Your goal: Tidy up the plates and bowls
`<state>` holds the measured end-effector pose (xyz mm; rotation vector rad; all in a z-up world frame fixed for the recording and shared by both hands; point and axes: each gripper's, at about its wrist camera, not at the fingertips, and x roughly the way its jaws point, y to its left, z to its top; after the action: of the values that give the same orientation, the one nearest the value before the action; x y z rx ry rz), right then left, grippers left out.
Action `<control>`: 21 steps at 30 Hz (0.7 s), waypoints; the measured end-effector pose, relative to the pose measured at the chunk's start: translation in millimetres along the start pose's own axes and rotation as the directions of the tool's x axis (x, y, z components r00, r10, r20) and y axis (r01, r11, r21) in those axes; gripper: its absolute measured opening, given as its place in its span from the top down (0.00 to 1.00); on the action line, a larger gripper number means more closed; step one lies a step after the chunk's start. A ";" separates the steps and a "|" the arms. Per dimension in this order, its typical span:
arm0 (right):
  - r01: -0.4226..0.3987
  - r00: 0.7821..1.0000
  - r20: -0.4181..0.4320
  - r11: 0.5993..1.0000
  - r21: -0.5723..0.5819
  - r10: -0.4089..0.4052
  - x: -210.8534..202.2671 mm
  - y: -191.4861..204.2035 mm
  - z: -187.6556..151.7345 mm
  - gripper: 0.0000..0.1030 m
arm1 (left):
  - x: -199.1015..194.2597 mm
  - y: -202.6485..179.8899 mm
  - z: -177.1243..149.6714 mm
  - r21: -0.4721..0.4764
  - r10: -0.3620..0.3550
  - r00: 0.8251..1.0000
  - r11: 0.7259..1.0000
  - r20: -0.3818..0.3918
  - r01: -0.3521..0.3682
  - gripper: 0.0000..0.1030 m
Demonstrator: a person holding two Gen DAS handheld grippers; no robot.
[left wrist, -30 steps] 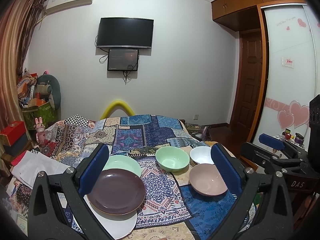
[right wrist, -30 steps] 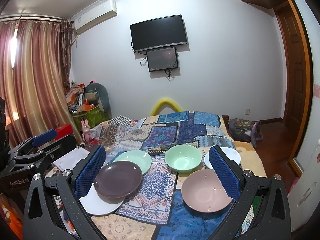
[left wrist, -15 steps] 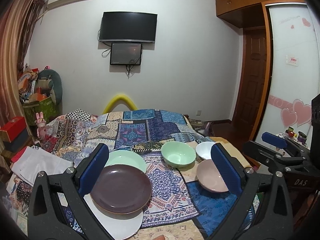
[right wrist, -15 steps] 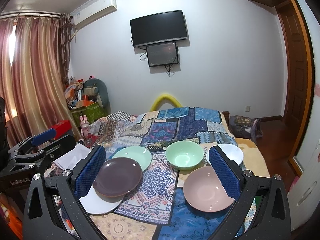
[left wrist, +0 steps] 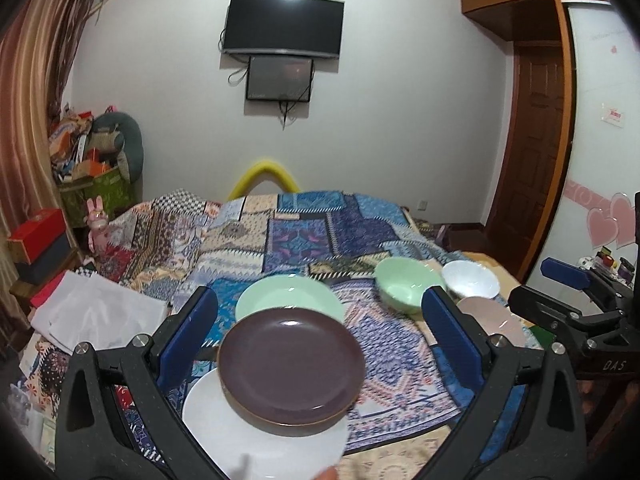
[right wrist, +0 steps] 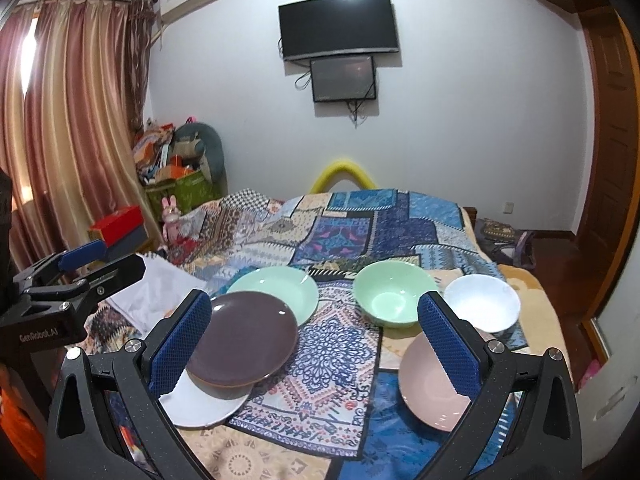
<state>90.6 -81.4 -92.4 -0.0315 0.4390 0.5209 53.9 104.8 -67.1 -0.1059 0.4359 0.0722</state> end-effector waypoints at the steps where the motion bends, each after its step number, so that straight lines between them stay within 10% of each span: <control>1: 0.000 1.000 -0.007 1.000 -0.003 0.000 3.5 1.8 -0.8 0.00 | 4.7 5.2 -1.9 -0.002 0.000 1.000 1.000 -0.007 0.000 0.00; 21: -0.043 0.953 -0.297 0.997 0.060 0.059 119.5 16.1 -40.0 0.35 | 124.0 97.5 -64.6 -0.090 -0.031 0.949 0.996 -0.315 0.002 0.44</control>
<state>159.6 -16.3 -176.8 -0.0487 0.7518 0.5574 130.0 199.8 -186.5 -0.2106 0.7531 0.0584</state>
